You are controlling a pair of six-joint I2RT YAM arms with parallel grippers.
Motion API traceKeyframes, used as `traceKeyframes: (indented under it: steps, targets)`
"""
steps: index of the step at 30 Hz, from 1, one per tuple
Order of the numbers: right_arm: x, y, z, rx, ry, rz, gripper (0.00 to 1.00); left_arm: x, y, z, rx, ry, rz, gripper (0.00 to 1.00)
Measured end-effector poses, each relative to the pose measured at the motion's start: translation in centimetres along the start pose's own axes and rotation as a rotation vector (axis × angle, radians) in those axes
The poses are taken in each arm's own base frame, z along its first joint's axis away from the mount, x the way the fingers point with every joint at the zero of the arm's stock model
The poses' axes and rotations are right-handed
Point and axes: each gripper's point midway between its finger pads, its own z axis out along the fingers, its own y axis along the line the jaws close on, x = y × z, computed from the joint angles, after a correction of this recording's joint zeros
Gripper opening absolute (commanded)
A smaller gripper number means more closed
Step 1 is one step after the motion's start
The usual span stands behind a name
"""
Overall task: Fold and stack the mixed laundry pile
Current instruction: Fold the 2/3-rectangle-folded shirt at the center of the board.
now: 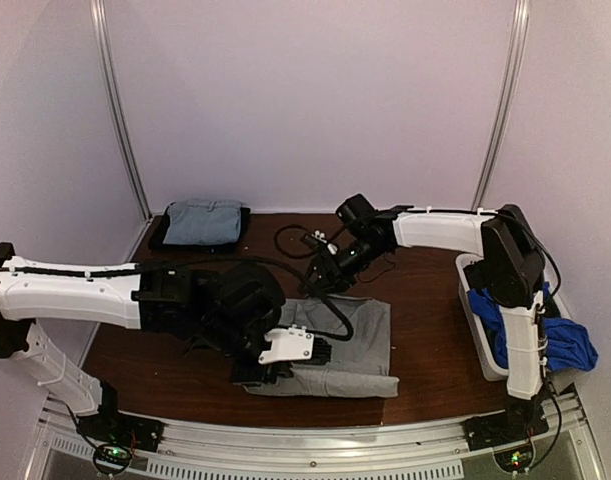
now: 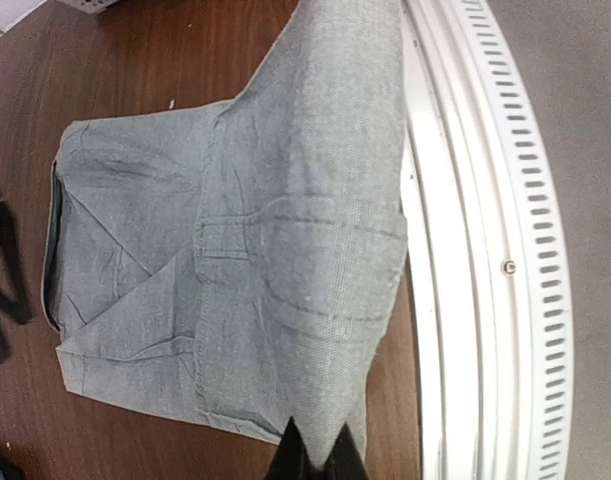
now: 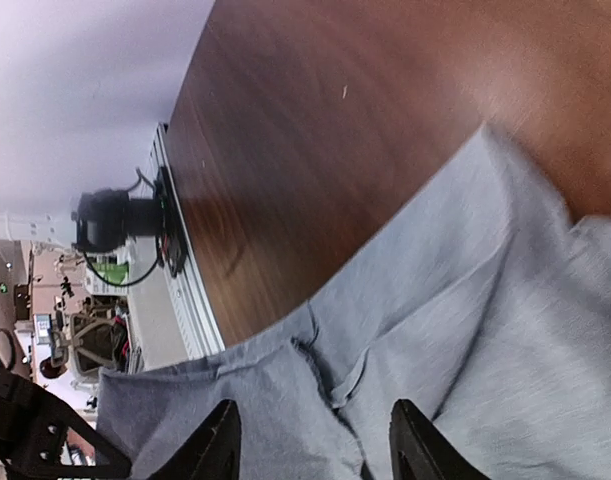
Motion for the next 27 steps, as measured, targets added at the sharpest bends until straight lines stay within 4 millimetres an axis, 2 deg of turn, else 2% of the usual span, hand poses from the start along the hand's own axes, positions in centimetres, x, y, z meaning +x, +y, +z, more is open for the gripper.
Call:
traceKeyframes:
  steps: [4, 5, 7, 10, 12, 16, 22, 27]
  targets:
    - [-6.0, -0.7, -4.9, 0.059, -0.15, -0.056, 0.47, -0.7, -1.0, -0.1, 0.078, 0.003, -0.02, 0.0]
    - [-7.4, -1.6, -6.0, 0.093, -0.183, -0.065, 0.45, -0.7, -1.2, 0.1, 0.095, 0.014, -0.023, 0.0]
    - [-8.7, -3.3, -6.9, 0.14, -0.205, -0.071, 0.42, -0.8, -1.3, 0.6, 0.126, 0.038, -0.033, 0.0]
    - [-7.2, -6.2, -5.3, 0.177, -0.139, -0.025, 0.41, -1.1, -0.5, 1.4, 0.159, 0.067, -0.063, 0.0]
    - [-5.0, -7.9, -3.3, 0.193, -0.066, 0.012, 0.4, -1.2, 0.3, 1.9, 0.164, 0.076, -0.085, 0.0]
    - [-1.1, -10.0, -0.3, 0.203, 0.057, 0.073, 0.39, -1.5, 3.0, 2.1, 0.166, 0.085, -0.133, 0.0]
    - [-0.3, -9.4, 0.5, 0.173, 0.083, 0.05, 0.37, -2.3, 7.5, 2.5, 0.127, 0.08, -0.147, 0.01]
    - [0.2, -9.1, 0.7, 0.149, 0.086, 0.048, 0.37, -2.2, 11.8, 3.7, 0.069, 0.095, -0.159, 0.01]
